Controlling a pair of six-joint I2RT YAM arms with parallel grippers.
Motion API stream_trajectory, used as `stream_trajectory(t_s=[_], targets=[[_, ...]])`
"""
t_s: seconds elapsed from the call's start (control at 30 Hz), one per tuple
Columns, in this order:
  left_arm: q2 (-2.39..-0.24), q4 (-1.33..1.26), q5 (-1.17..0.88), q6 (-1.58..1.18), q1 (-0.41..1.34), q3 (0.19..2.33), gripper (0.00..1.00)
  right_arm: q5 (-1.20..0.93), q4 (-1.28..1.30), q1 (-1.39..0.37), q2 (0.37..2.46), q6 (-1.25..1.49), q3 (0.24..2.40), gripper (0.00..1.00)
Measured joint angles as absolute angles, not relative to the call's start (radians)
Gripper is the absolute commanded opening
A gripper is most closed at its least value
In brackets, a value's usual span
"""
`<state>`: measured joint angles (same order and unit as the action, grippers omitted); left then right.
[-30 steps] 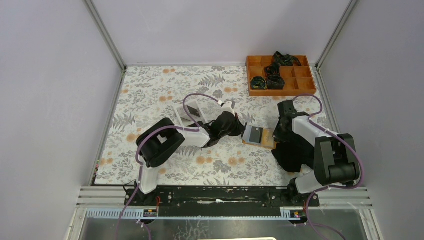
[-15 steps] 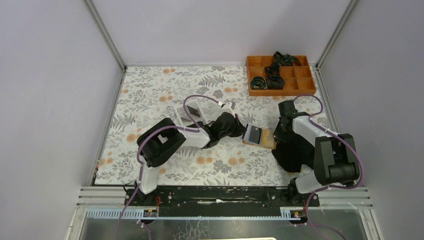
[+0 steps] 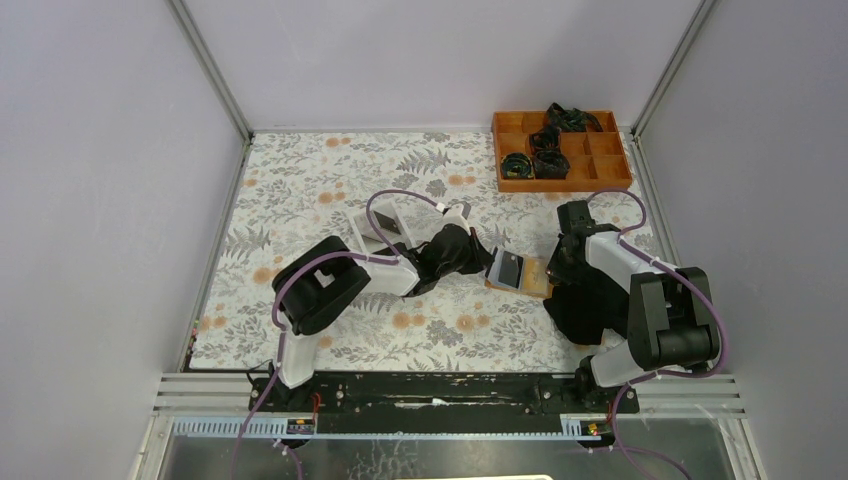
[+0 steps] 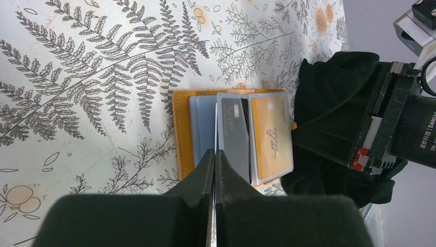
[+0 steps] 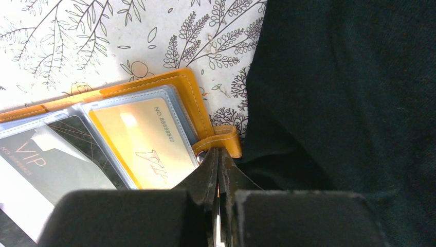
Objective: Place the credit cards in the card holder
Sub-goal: Turn over the card slot in the card holder.
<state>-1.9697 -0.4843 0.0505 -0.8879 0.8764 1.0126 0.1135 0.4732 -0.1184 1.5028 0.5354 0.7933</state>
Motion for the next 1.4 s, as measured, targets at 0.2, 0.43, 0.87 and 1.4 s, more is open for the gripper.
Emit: stream_trajectory(t_s=[0.2,0.43,0.87,1.4], targets=[[-1.97,-0.485,0.04,-0.902,0.876,1.015,0.0,0.113,0.473,-0.118,1.504,0.535,0.793,0.0],[-1.97,-0.486,0.02,-0.91,0.879,1.028,0.0,0.112,0.473,-0.118,1.505,0.536,0.793,0.0],[-1.97,-0.511,-0.025,-0.927,0.903,1.075,0.0,0.11,0.472,-0.117,1.505,0.536,0.793,0.0],[-2.033,-0.522,-0.046,-0.932,0.933,1.117,0.0,0.112,0.468,-0.117,1.499,0.542,0.788,0.0]])
